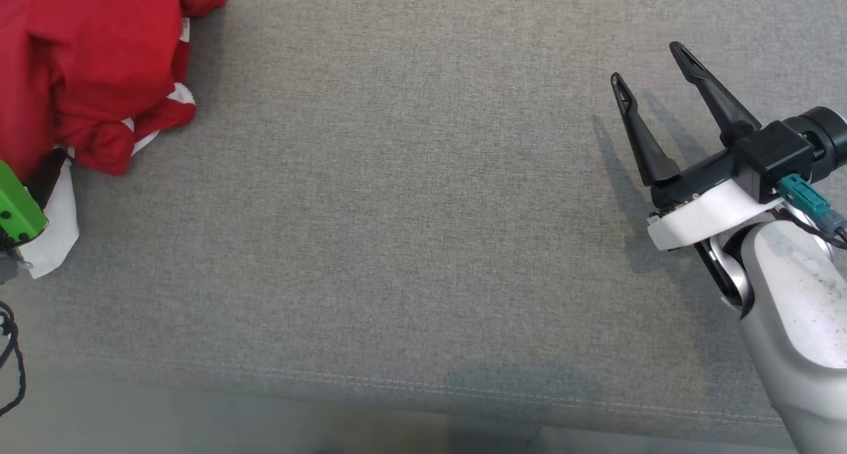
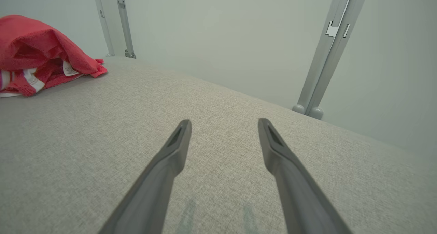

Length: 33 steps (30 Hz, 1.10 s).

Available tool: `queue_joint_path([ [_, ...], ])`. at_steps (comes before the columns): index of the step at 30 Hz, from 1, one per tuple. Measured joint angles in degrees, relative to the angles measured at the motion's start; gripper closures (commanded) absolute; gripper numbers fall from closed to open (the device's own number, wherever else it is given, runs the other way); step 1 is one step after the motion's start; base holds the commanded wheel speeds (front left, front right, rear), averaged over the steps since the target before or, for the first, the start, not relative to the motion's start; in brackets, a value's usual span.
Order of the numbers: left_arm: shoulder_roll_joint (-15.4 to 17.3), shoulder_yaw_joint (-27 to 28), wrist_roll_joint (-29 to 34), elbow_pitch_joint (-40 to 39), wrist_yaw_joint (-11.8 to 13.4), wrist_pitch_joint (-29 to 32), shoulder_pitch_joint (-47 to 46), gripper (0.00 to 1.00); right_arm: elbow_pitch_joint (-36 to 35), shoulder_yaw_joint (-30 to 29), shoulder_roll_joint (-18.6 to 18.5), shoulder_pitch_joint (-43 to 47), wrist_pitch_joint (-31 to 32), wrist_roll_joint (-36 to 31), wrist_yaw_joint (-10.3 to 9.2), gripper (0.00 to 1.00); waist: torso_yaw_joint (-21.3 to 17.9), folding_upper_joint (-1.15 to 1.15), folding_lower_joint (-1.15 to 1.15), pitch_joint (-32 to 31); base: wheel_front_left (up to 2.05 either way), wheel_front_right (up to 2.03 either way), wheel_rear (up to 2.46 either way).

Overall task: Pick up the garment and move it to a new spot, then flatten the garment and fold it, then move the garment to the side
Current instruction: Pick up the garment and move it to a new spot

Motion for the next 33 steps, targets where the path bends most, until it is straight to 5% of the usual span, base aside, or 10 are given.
queue_joint_path([
  [11, -1.23, -4.78, -4.63, -1.49, 0.00, 5.09, -3.22, 1.00, 1.35, -1.44, 0.70, 0.74, 0.00, 0.75, 0.00, 0.00, -1.20, 0.00, 0.00, -1.77, 0.00, 0.00, 0.00],
  [22, -4.46, -20.03, -16.92, -21.30, 0.00, 17.06, -8.00, 1.00, 1.88, -1.36, 4.42, 2.83, -0.01, 2.01, 0.00, 0.00, -2.35, 0.00, 0.00, -7.19, 0.00, 0.00, 0.00],
  [27, -5.24, -22.60, -21.54, -25.83, 0.00, 21.58, -8.75, 1.00, 1.94, -0.60, 7.12, 3.43, -0.01, 3.00, 0.00, 0.00, -4.59, 0.00, 0.00, -9.00, 0.00, 0.00, 0.00],
  [33, -9.84, -23.17, -25.08, -28.11, 0.00, 23.56, -11.85, 1.00, 1.59, -1.19, 9.09, 4.04, 0.00, 3.74, -0.02, 0.00, -8.69, 0.00, 0.00, -10.20, 0.00, 0.00, 0.00],
])
